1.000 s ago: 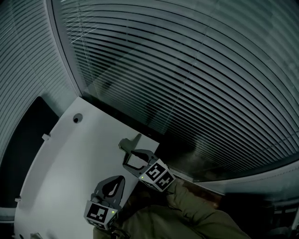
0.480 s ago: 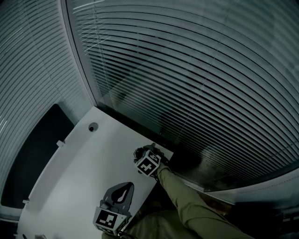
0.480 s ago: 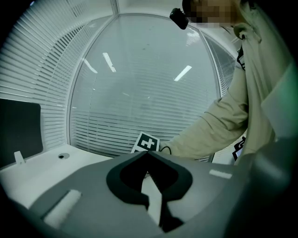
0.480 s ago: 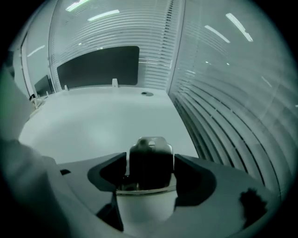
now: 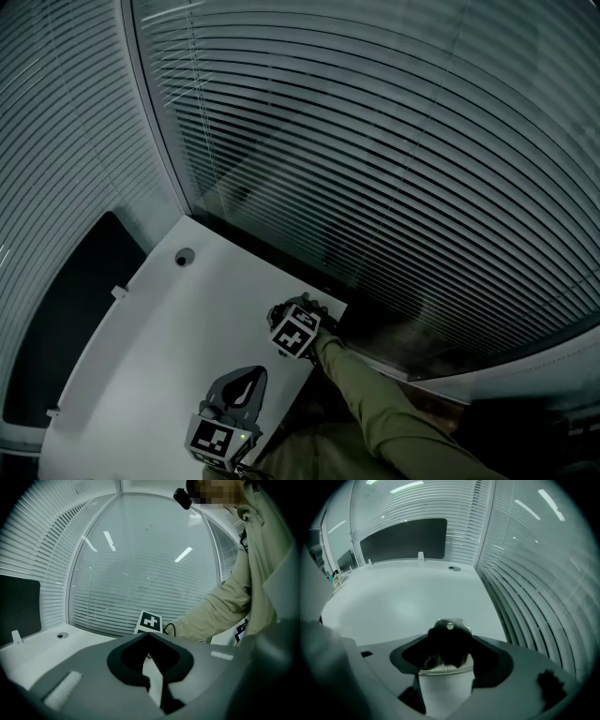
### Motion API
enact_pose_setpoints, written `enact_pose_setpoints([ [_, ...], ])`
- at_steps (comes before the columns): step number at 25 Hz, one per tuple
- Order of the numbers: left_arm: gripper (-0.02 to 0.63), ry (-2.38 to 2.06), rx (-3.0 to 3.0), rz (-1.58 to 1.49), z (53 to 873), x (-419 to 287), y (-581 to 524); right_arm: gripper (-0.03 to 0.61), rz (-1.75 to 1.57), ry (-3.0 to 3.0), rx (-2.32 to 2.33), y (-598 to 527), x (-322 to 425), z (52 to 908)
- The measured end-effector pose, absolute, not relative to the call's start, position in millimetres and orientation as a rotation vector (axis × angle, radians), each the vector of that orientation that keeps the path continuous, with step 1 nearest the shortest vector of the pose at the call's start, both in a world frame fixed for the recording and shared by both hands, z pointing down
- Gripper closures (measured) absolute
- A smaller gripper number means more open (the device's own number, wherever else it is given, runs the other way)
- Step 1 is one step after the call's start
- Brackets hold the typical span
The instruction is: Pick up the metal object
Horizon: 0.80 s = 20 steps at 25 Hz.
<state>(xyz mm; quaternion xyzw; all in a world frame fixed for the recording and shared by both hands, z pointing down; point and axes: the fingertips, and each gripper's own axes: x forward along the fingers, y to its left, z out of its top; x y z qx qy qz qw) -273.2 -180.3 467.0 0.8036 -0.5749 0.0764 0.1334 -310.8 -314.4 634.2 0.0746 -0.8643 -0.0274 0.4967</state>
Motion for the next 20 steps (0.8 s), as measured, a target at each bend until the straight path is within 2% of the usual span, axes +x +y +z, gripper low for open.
enact_pose_setpoints([
  [8,0.606,-1.628,2.348,0.219,471.5,-273.4,-176.7,0.284,0.129,-2.239,0.244,-296.9,-299.4,612.0],
  [20,0.606,-1.574,2.377,0.206,475.5,-234.0,-142.4,0.284,0.419,-2.769,0.394,-243.0,-226.1,500.6],
])
